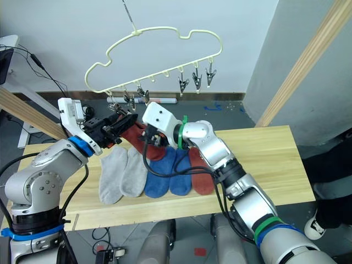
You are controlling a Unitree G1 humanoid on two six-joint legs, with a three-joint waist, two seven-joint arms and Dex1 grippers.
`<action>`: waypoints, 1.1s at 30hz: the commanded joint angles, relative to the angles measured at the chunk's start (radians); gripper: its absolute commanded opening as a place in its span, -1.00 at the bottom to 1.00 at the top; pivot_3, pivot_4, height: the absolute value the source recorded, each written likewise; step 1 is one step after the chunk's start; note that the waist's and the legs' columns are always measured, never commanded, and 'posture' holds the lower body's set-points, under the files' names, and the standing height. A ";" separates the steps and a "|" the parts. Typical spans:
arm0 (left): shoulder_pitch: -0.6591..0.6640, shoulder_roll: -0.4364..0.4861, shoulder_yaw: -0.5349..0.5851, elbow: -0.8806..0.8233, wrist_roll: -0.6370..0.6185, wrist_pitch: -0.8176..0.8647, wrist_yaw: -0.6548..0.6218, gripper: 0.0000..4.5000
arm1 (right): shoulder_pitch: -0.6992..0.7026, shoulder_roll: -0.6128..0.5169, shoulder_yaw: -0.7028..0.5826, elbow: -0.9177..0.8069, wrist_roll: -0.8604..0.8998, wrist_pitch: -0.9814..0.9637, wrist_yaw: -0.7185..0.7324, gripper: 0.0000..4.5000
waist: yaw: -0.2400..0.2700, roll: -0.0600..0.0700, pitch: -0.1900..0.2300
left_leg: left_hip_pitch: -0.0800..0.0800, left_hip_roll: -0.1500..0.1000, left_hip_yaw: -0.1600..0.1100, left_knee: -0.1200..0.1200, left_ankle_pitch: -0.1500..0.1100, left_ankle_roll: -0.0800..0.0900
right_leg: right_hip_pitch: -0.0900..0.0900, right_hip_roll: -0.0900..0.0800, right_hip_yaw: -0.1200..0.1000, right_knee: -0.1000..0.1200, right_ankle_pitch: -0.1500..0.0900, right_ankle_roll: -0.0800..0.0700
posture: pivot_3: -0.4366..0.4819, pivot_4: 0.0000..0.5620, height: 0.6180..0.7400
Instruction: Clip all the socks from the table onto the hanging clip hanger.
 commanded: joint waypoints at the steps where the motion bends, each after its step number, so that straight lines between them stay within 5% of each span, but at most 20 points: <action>1: 0.058 0.004 -0.061 -0.078 0.143 -0.178 -0.022 -0.05 | 0.060 -0.063 0.003 -0.184 -0.006 0.003 0.030 -0.02 | 0.005 0.000 0.000 | 0.000 0.000 0.000 0.000 0.000 0.000 | 0.000 0.000 0.000 0.000 0.000 0.000 | -0.09 0.24 1.00; 8: 0.135 -0.083 -0.114 -0.078 0.375 -0.450 0.066 -0.05 | 0.191 -0.223 -0.063 -0.497 0.048 0.165 0.058 -0.02 | 0.005 0.000 0.000 | -0.001 -0.002 0.000 0.001 -0.002 0.003 | 0.000 -0.003 0.001 0.000 0.001 0.001 | -0.10 0.24 1.00; 17: 0.039 -0.232 -0.165 0.087 0.536 -0.612 0.202 -0.05 | 0.212 -0.314 -0.149 -0.669 0.152 0.324 0.059 -0.02 | 0.001 -0.001 0.000 | 0.000 -0.001 0.001 0.004 -0.001 0.003 | 0.002 -0.001 0.001 0.001 0.001 0.001 | -0.15 0.25 1.00; 33: -0.131 -0.324 -0.137 0.342 0.567 -0.754 0.288 -0.05 | 0.249 -0.369 -0.207 -0.691 0.226 0.330 0.031 -0.02 | -0.002 -0.001 0.000 | 0.000 -0.002 0.001 0.004 -0.001 0.004 | 0.002 -0.002 0.000 0.001 0.003 0.002 | -0.25 0.27 1.00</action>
